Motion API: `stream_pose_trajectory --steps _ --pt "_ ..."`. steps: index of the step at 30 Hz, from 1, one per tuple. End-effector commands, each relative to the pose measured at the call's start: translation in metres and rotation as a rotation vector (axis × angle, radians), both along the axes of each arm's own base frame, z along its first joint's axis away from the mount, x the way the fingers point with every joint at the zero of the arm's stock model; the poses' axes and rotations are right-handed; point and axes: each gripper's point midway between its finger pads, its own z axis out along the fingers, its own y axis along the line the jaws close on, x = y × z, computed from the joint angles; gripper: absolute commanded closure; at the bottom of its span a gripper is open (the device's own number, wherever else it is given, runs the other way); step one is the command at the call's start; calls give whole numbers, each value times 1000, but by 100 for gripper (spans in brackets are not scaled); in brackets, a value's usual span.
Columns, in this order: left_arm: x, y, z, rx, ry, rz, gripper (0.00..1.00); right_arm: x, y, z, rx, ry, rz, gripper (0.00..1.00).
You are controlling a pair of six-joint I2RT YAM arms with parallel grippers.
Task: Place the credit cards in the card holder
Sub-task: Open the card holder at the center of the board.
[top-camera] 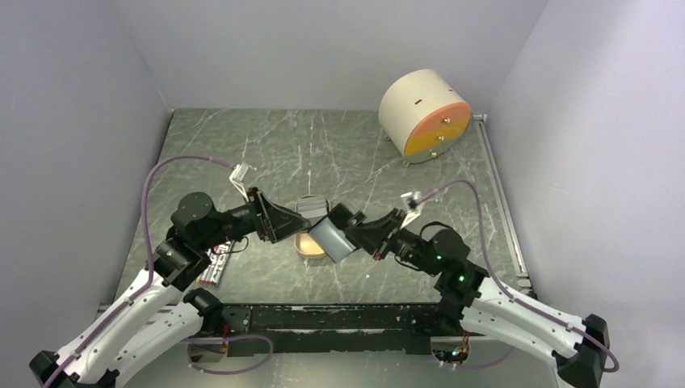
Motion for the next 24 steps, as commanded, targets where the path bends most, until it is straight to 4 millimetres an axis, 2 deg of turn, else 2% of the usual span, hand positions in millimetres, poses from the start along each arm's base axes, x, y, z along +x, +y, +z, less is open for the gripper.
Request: stream_pose_trajectory --steps 1,7,15,24 --pt "-6 1 -11 -77 97 2 19 31 -35 47 359 223 -259 100" --pt "-1 4 -33 -54 119 35 15 29 -52 77 558 273 -263 100" --pt "-14 -16 -11 -217 33 -146 14 20 -53 98 715 294 -173 100" --pt "-13 -20 1 -331 -51 -184 11 10 -49 117 817 307 -68 100"
